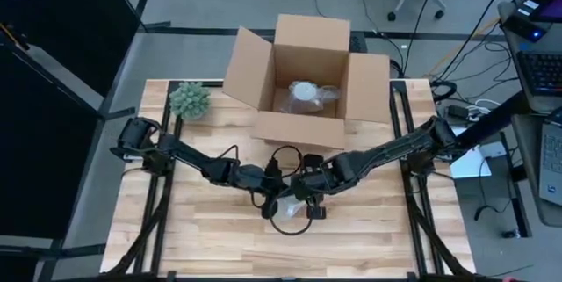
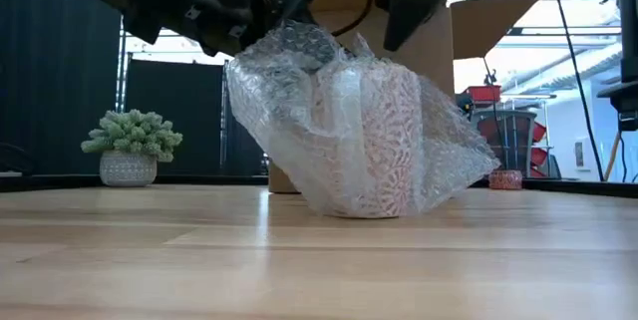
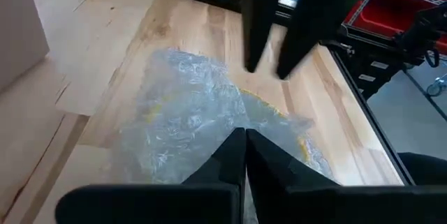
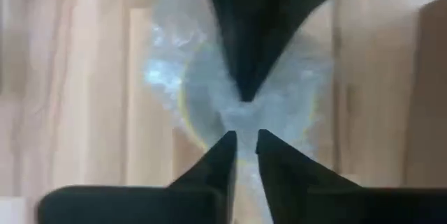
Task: Wrap mug
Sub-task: Wrap the orange mug with bubble wrap, then put the orange wrapped mug into the box
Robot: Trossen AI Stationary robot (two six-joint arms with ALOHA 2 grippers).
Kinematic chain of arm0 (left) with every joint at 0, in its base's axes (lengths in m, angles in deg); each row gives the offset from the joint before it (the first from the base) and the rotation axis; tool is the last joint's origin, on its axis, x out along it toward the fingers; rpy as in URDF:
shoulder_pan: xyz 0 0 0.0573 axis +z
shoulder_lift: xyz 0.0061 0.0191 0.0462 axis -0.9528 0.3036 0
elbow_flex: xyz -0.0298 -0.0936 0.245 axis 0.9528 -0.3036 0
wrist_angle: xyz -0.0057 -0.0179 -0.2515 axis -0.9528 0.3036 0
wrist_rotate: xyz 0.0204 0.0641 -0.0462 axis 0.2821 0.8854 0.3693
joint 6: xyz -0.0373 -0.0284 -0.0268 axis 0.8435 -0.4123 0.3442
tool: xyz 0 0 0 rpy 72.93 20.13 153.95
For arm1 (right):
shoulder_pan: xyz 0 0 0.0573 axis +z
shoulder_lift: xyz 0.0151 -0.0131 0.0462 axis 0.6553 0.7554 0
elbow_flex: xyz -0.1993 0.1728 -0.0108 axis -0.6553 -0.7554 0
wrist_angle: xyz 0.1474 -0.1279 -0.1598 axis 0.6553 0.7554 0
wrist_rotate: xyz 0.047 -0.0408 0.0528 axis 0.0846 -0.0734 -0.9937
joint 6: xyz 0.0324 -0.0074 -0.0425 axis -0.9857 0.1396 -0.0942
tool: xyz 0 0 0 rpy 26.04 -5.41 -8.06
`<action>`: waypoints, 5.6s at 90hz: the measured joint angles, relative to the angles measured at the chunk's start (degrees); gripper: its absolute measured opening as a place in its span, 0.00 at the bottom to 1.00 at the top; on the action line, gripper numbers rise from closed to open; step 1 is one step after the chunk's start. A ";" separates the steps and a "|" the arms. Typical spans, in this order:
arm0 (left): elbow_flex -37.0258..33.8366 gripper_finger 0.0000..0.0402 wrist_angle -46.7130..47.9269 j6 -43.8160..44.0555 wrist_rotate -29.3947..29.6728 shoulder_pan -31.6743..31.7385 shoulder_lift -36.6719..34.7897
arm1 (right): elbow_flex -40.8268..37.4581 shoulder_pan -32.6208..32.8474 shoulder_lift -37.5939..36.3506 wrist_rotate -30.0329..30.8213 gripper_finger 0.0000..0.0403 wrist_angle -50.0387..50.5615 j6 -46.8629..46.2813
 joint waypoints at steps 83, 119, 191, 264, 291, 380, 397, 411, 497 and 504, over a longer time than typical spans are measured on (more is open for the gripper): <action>-0.11 0.00 -0.19 0.07 -1.73 0.00 -0.04 | 2.85 2.85 14.82 2.16 0.59 -2.00 5.44; -0.09 0.00 -0.22 0.04 -1.46 0.00 0.00 | 7.81 2.00 2.04 13.16 0.59 8.39 -5.59; -0.59 0.00 4.28 -0.05 -2.97 0.03 0.71 | 7.85 -5.90 15.54 12.52 0.58 8.28 -9.82; 0.38 0.00 1.56 0.02 -2.60 0.81 -0.37 | 7.29 11.30 -0.20 10.43 0.58 20.51 -29.53; 6.20 0.00 1.06 -4.83 -1.37 1.55 5.99 | -12.13 21.88 -0.48 16.42 0.58 -0.46 -45.17; 24.15 0.00 15.64 -7.43 -8.86 -0.15 11.43 | -34.21 17.79 -11.09 3.57 0.58 -22.21 -41.41; 25.54 0.00 15.38 -7.45 -7.36 -1.01 11.45 | -34.18 25.38 -16.60 22.70 0.58 -28.40 -45.14; 26.38 0.00 14.66 -7.45 -5.53 -1.31 11.45 | -34.12 28.28 -13.84 33.52 0.58 -40.58 -36.48; 26.29 0.00 15.26 -7.40 -2.29 -2.14 11.45 | -34.18 26.32 -13.39 17.55 0.58 -22.24 -45.17; 26.27 0.00 15.23 -7.39 -2.11 -2.12 11.45 | -34.15 26.93 -14.29 17.99 0.58 -26.89 -49.25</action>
